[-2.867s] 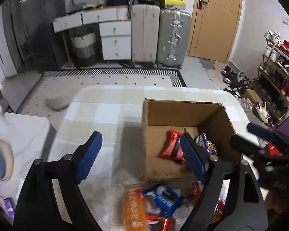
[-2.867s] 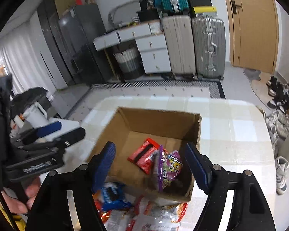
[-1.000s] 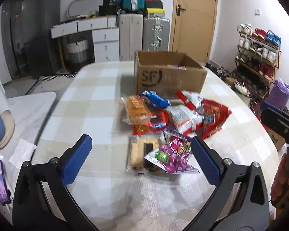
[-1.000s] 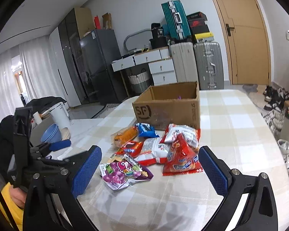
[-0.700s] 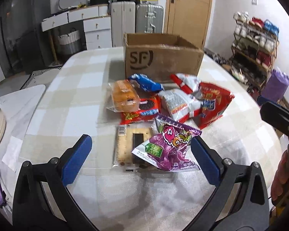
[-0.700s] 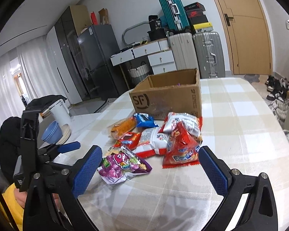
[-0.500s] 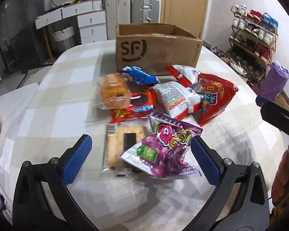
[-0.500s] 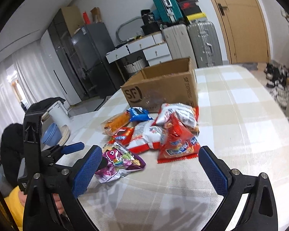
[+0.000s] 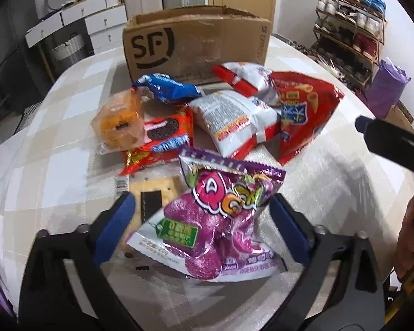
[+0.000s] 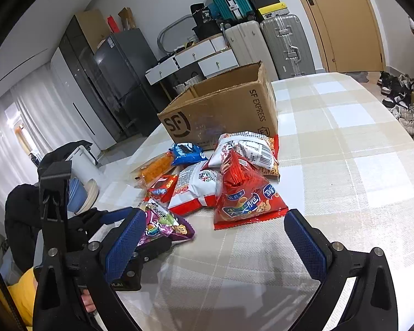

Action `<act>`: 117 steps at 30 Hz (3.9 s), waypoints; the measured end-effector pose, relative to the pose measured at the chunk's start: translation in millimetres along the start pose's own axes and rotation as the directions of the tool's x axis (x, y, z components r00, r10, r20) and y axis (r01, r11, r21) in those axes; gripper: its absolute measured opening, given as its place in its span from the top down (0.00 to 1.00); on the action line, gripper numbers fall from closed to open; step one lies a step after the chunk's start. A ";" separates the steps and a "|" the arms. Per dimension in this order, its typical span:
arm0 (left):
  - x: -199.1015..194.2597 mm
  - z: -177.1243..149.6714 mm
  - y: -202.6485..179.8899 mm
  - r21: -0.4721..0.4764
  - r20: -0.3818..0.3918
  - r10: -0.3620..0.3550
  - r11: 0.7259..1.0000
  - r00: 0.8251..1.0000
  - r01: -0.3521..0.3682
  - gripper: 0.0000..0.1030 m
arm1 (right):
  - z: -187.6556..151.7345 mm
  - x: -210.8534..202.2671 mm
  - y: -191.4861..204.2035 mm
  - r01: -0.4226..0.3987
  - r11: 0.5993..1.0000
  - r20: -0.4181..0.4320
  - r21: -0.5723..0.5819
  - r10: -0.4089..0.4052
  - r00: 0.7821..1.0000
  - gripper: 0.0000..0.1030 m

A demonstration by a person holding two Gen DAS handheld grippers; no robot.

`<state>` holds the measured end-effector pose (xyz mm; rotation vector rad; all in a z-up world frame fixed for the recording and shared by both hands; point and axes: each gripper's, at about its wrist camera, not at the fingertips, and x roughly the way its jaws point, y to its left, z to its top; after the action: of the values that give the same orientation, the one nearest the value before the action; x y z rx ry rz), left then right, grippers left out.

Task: Organize snacks
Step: 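Grasp the purple candy bag with the left tool while the right tool grasps the red chip bag, then lift both bags over the SF box and release them inside with both tools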

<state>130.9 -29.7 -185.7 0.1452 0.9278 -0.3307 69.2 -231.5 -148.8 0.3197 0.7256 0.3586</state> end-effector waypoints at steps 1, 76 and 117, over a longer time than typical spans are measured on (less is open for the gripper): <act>-0.5 0.1 -0.1 0.004 0.010 -0.004 1.000 1.000 0.004 0.17 | -0.2 1.9 -0.6 -0.002 1.000 -0.005 0.002 0.002 1.000 0.01; -149.7 -7.6 50.0 -0.129 0.273 -0.102 0.981 0.957 0.142 0.63 | 56.4 -42.0 45.5 -0.084 0.994 0.061 -0.063 0.088 0.994 0.57; -166.8 198.6 49.6 -0.150 0.319 -0.061 0.982 0.946 0.113 0.63 | 235.0 -6.0 73.8 -0.085 0.981 0.116 -0.176 0.106 0.987 0.57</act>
<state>206.3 0.8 65.5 -0.1014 0.6430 -0.3452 212.2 -205.5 50.1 0.2131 0.5531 0.4850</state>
